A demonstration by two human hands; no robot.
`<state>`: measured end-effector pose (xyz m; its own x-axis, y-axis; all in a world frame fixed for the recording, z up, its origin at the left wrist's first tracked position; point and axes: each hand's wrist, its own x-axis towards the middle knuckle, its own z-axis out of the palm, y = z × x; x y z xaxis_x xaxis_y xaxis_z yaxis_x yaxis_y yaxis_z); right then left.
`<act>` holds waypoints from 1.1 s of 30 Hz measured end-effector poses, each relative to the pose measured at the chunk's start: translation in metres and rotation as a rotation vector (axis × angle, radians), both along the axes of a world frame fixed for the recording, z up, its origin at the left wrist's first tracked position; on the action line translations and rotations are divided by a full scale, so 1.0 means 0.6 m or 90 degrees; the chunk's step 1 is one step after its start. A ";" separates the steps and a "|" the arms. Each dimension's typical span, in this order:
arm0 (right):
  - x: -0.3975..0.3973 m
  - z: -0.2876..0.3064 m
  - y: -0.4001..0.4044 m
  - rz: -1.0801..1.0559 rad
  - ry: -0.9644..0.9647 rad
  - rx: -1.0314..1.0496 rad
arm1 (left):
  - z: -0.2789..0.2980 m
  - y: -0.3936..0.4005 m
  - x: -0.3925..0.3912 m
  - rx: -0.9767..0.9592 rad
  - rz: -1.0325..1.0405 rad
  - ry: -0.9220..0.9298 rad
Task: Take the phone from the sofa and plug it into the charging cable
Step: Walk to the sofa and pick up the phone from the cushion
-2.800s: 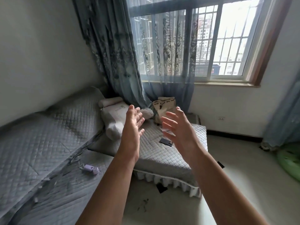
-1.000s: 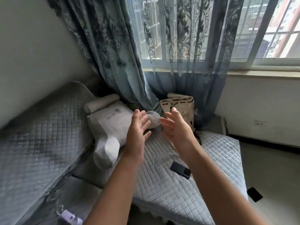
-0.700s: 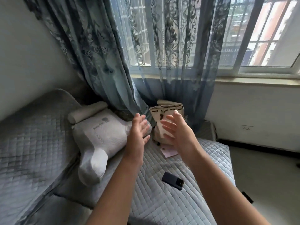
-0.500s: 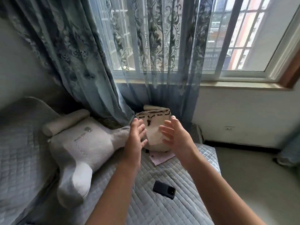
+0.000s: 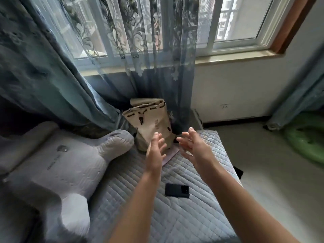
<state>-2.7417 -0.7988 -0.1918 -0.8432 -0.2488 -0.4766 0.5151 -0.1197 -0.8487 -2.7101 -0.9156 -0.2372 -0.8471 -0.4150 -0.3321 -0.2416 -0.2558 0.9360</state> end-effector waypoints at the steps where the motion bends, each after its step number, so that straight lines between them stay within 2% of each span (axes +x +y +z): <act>1: -0.005 -0.004 0.000 -0.004 -0.005 0.001 | -0.008 0.000 -0.004 -0.005 -0.008 -0.002; 7: -0.035 -0.032 0.014 -0.007 0.008 0.032 | -0.042 0.005 -0.041 -0.055 -0.029 -0.029; 12: -0.059 -0.121 0.031 0.002 -0.023 0.057 | -0.118 0.020 -0.072 -0.089 -0.040 -0.093; 21: -0.068 -0.397 0.046 -0.014 -0.154 0.076 | -0.375 0.040 -0.058 -0.104 -0.070 -0.221; 27: -0.083 -0.555 0.049 -0.034 -0.179 0.067 | -0.536 0.036 -0.077 -0.169 -0.122 -0.235; 33: -0.085 -0.666 0.061 -0.052 -0.183 0.059 | -0.666 0.039 -0.087 -0.268 -0.172 -0.222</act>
<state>-2.7929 -0.7623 -0.5916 -0.6860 -0.1305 -0.7158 0.7274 -0.0988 -0.6791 -2.7621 -0.8924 -0.6369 -0.8113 -0.3561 -0.4637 -0.5575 0.2323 0.7970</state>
